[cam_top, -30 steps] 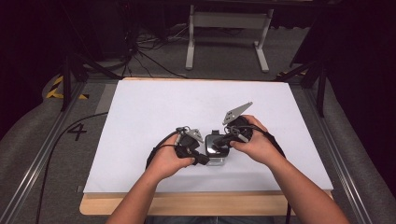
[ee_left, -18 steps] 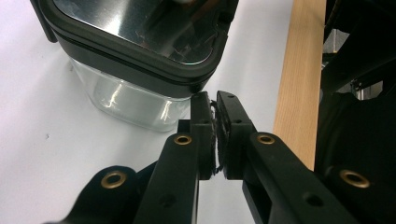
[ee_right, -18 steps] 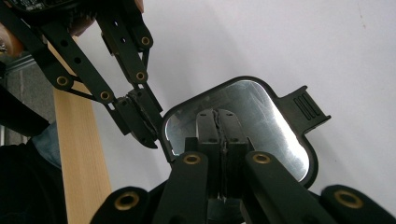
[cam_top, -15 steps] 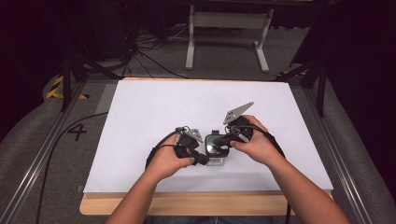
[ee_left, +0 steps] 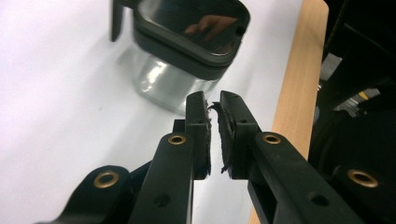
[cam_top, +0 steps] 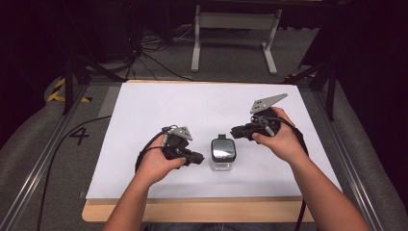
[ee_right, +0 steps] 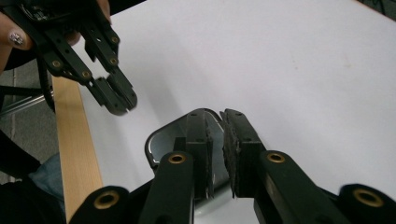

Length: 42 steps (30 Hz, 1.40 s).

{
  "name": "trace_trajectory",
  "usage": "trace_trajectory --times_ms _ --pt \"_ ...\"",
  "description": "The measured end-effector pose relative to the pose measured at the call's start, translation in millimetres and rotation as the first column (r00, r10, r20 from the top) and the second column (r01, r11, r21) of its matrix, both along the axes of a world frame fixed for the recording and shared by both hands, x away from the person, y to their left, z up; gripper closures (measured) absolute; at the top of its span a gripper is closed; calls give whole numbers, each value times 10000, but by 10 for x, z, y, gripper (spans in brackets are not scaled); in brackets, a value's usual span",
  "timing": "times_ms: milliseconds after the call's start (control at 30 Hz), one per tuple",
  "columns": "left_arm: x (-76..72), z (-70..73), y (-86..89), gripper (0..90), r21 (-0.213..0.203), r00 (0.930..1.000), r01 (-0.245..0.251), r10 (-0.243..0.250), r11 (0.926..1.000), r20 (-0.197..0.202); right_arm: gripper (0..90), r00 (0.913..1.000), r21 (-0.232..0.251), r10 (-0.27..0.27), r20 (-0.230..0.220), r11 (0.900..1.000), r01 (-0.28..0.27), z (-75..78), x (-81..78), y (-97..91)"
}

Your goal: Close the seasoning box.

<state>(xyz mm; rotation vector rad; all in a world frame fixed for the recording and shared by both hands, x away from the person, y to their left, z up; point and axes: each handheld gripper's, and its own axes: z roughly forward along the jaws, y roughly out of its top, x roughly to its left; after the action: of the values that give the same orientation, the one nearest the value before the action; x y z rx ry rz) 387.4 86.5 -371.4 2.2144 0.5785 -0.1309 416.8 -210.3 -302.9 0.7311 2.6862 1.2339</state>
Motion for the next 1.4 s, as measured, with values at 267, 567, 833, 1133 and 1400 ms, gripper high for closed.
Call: trace_trajectory --times_ms 267,567,833,1133,1400 --pt "41 36 316 809 -91 9948 -997 999 9950 187 777 9972 215 -751 57 9970 750 20 62 -357" --pt "169 -42 655 798 -133 9719 -2340 2343 9721 216 708 9686 197 -2482 140 9686 2479 -116 157 -927" --pt "301 -186 930 762 -95 9474 -3186 3187 9479 301 639 9361 93 -3515 136 9362 3514 -354 228 -1308" --pt "412 -377 1138 720 -183 9156 -3989 3993 9168 463 562 9018 -231 -4319 156 9015 4322 -729 306 -1574" --pt "502 -590 1172 688 -204 8952 -4375 4376 8990 841 537 8778 -224 -4789 91 8775 4790 -1045 338 -1679"
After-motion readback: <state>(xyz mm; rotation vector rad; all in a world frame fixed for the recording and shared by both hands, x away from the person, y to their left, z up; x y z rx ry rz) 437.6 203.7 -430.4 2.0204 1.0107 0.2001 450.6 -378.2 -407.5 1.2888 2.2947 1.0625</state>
